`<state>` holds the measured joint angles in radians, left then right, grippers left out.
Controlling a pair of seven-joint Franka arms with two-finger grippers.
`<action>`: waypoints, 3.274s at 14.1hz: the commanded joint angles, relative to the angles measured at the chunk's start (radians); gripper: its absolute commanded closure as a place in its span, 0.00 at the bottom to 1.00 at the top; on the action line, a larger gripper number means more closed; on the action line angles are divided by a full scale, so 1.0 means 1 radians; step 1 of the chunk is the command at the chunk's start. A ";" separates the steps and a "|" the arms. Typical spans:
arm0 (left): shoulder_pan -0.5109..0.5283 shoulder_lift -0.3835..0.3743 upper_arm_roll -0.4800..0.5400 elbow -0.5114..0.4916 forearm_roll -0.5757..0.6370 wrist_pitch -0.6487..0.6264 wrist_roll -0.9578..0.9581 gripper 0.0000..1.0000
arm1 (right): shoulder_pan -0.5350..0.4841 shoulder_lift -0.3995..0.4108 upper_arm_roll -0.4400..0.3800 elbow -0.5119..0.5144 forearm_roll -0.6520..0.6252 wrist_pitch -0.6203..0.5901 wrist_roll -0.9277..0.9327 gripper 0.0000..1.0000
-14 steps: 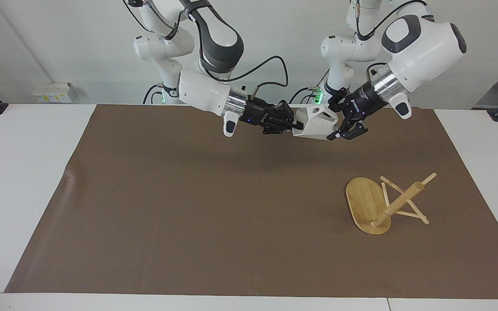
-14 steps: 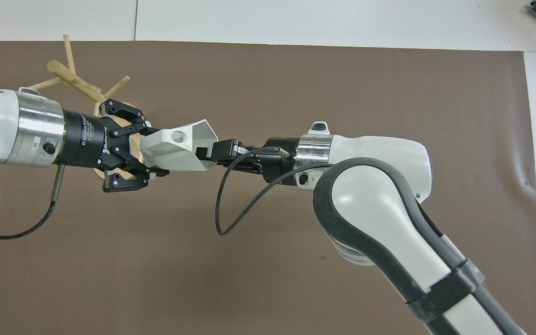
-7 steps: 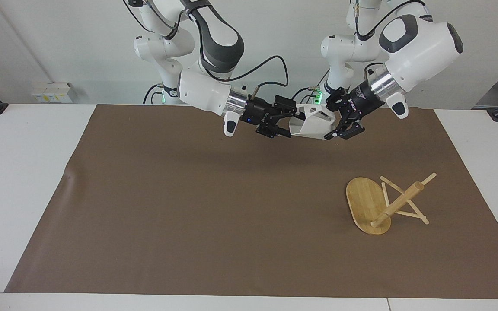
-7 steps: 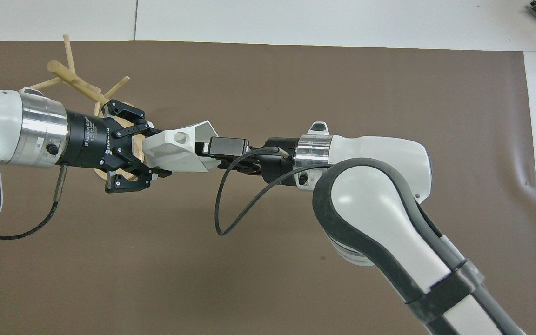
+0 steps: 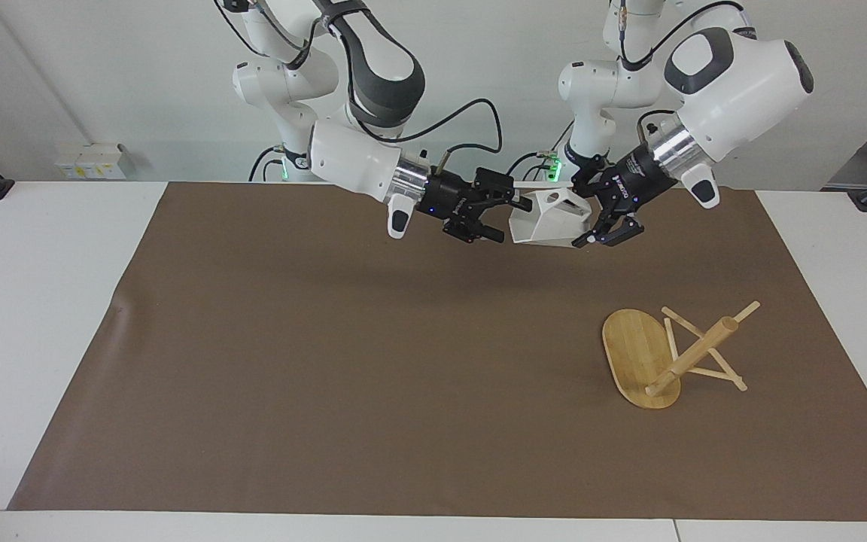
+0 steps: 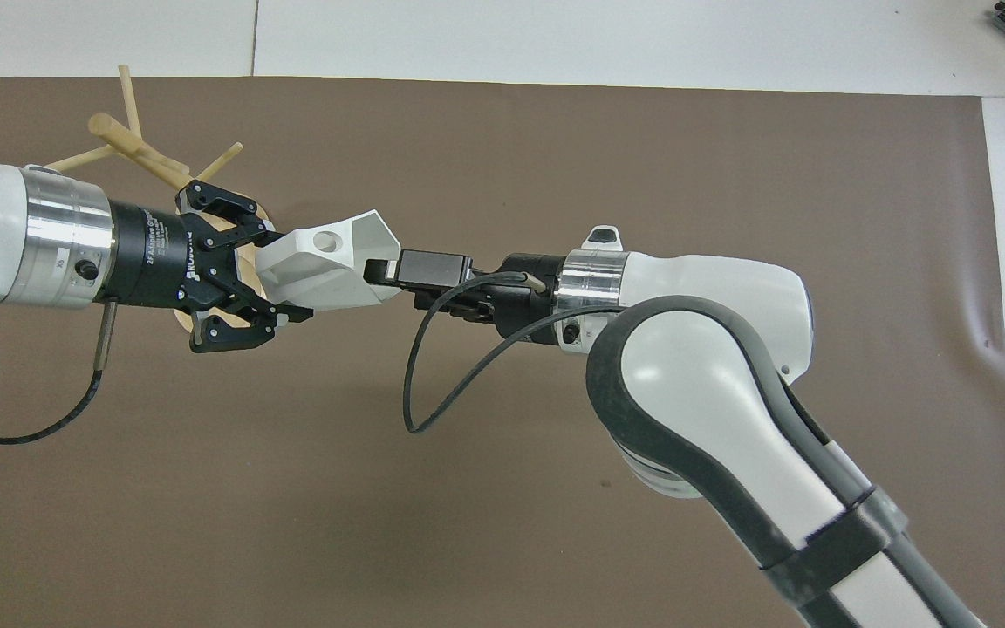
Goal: Hang cup on rack
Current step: 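Open the right gripper and pull it back from the cup, then move the cup onto a rack peg while the right gripper retreats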
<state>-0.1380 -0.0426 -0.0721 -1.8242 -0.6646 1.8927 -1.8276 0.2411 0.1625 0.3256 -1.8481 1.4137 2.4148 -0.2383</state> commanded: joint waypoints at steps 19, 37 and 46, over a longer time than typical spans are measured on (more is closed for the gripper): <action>0.054 -0.043 0.002 -0.296 0.028 0.505 -0.469 1.00 | -0.358 -0.066 -0.007 -0.115 -1.208 -0.150 0.023 0.00; 0.089 0.055 0.008 -0.267 0.026 0.637 -0.662 1.00 | -0.384 -0.104 -0.086 0.141 -1.489 -0.646 0.257 0.00; 0.093 0.086 0.008 -0.265 0.026 0.695 -0.777 1.00 | -0.384 -0.164 -0.183 0.185 -1.484 -0.767 0.309 0.00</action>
<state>-0.0506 0.0306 -0.0599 -2.1006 -0.6493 2.5655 -2.5727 -0.1369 0.0239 0.1650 -1.6717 -0.0539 1.6834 0.0501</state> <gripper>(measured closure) 0.295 0.000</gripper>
